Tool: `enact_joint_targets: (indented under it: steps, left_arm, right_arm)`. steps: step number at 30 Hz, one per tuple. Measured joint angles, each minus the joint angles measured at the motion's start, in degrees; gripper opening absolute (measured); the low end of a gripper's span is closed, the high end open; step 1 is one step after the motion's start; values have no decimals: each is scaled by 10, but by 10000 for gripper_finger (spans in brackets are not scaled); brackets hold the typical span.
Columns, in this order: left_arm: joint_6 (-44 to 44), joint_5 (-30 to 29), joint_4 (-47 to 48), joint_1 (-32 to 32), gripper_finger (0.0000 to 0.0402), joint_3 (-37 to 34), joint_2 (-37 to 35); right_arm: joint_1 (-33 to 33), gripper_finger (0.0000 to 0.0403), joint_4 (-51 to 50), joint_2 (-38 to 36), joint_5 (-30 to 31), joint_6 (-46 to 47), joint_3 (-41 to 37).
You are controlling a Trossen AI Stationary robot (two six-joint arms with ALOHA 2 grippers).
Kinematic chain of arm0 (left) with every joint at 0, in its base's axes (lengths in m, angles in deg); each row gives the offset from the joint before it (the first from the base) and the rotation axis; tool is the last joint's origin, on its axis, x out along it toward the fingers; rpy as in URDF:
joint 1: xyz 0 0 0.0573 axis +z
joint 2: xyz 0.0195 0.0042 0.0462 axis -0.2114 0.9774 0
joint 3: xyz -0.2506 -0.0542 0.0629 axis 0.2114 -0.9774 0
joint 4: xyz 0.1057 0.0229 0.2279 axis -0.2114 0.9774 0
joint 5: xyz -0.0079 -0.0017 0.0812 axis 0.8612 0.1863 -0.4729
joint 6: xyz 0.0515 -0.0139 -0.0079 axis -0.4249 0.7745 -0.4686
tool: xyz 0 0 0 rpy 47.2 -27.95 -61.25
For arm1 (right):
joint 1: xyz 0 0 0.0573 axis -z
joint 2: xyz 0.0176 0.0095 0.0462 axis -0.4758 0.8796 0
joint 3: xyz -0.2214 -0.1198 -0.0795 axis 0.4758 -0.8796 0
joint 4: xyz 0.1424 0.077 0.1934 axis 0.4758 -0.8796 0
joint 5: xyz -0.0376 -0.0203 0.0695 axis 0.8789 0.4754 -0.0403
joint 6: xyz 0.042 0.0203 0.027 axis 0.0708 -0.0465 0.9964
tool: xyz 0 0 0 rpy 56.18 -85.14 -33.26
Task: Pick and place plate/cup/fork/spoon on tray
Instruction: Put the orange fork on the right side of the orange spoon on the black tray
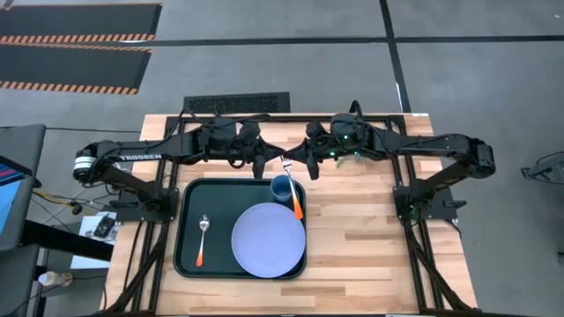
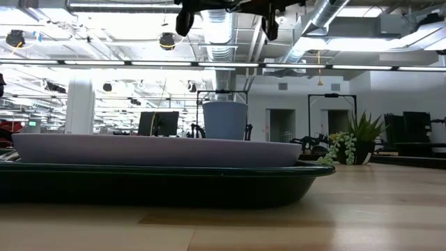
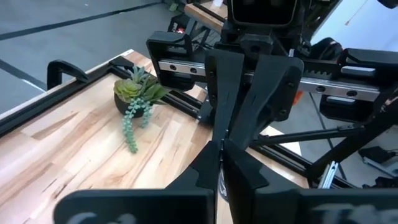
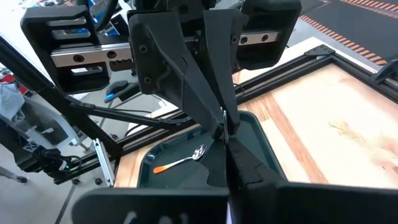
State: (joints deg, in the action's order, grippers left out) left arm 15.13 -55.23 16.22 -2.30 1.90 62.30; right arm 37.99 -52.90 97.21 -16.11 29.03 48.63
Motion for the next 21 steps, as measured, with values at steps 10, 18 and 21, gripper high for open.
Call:
enact_joint_targets:
  steps: [10, 18, 21]
  left_arm:
    - [17, -15, 9, 0, 0, 0, 1]
    - [11, -20, 65, 4, 0, 0, -4]
    - [5, -15, 122, 5, 0, 0, -20]
  right_arm:
    - [-1, 90, -18, 1, 1, -10, 1]
    - [2, 226, -40, -3, -6, 2, 1]
    - [1, 245, -93, -20, -7, 3, 1]
